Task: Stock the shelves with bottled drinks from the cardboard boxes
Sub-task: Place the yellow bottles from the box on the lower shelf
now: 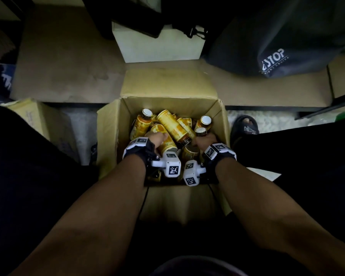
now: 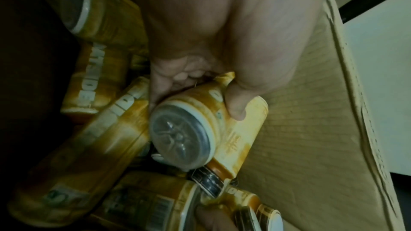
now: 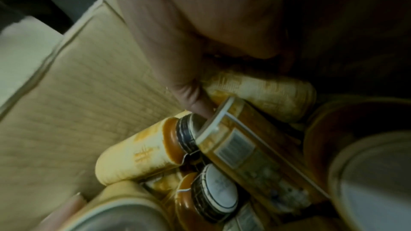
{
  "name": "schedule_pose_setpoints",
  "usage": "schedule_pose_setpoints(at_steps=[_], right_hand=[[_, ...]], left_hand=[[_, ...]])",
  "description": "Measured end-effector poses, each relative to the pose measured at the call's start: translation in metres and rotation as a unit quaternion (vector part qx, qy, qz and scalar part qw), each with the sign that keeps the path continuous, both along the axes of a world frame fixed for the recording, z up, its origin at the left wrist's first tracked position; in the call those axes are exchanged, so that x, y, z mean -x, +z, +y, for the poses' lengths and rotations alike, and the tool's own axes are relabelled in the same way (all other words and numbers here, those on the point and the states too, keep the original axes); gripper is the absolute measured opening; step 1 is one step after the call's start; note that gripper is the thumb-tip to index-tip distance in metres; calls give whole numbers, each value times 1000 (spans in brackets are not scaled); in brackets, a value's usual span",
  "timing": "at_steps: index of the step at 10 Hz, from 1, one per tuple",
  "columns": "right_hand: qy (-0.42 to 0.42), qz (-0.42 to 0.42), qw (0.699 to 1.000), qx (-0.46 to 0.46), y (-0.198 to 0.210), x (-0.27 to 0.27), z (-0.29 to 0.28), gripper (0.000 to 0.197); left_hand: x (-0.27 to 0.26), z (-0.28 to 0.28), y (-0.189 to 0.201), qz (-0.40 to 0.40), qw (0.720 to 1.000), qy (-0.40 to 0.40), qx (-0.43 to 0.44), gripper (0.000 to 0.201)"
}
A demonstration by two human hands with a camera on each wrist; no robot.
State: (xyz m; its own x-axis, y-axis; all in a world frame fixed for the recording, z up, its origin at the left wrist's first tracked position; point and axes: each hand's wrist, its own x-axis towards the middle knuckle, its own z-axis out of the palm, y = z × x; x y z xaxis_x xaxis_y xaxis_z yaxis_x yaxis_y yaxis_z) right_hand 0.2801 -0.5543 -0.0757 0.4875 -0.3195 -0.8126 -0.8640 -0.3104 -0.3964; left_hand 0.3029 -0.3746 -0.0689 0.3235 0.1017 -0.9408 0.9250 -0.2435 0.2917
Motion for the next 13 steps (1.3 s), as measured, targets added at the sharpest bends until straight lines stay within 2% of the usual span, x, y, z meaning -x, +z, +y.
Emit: schedule_pose_setpoints(at_steps=[1, 2, 3, 4, 5, 6, 7, 9, 10, 11, 12, 13], right_hand=[[24, -15, 1000, -4, 11, 4, 0, 51], [59, -41, 997, 22, 24, 2, 7, 43], [76, -115, 990, 30, 43, -1, 19, 52], [70, -189, 979, -12, 69, -7, 26, 51], [47, -260, 962, -73, 107, -13, 31, 45], [94, -335, 931, -115, 155, -18, 37, 31], [151, -405, 892, -134, 211, -23, 42, 29], [273, -540, 791, -90, 342, -45, 56, 39], [307, -582, 745, -111, 413, -65, 63, 26], [327, -608, 713, -120, 467, -90, 76, 24], [318, -619, 710, -108, 481, -124, 93, 28], [309, -588, 740, -104, 466, -155, 109, 33]], left_hand=[[6, 0, 11, -18, 1000, -10, 12, 46], [8, 9, -3, -36, 999, 2, 29, 49], [18, 4, 12, -74, 994, 0, 77, 50], [20, 4, 37, -146, 979, 12, 144, 47], [15, 14, 78, -228, 952, 23, 203, 55], [7, 28, 129, -329, 921, 24, 208, 59], [4, 44, 190, -429, 883, -27, 187, 63], [-8, 80, 319, -582, 792, -112, 142, 66], [-19, 92, 381, -647, 745, -108, 120, 66], [-41, 100, 427, -695, 708, -95, 81, 63], [-71, 103, 444, -712, 700, -52, 23, 61], [-99, 106, 435, -700, 714, -22, -19, 60]])
